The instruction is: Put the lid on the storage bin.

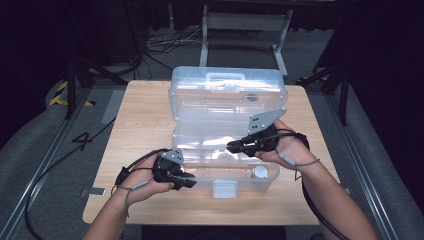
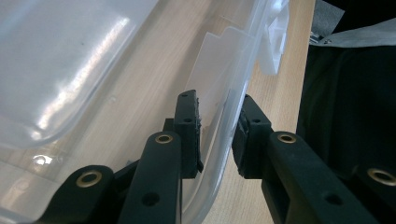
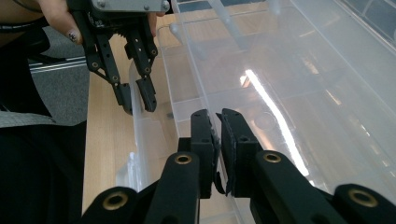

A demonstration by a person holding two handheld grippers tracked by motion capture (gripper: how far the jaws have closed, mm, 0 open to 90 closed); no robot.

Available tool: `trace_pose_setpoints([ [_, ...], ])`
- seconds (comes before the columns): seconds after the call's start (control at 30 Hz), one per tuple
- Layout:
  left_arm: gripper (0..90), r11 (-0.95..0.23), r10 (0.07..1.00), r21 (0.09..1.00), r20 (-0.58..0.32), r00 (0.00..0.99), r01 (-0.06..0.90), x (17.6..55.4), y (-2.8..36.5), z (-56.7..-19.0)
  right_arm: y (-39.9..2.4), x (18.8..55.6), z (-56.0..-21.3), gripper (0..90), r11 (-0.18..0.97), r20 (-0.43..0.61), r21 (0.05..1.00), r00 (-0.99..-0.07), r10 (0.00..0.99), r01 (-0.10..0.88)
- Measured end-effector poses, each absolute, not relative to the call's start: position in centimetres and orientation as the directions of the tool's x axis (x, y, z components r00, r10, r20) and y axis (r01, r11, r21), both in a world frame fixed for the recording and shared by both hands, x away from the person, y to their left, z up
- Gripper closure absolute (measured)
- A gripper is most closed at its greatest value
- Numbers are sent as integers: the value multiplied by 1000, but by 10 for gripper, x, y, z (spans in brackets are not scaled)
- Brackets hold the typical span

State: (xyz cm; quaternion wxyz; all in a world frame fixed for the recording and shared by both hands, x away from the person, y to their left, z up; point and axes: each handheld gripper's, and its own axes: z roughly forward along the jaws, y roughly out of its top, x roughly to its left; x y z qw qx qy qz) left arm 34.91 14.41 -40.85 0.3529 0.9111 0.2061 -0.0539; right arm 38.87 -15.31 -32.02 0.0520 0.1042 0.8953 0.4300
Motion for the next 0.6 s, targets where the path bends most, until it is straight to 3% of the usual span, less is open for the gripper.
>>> trace_pose_setpoints([
  [0.6,741,-666,343,621,-237,909,413,348,146,-401,-153,386,-322,842,605,-5,783,-970,241,146],
])
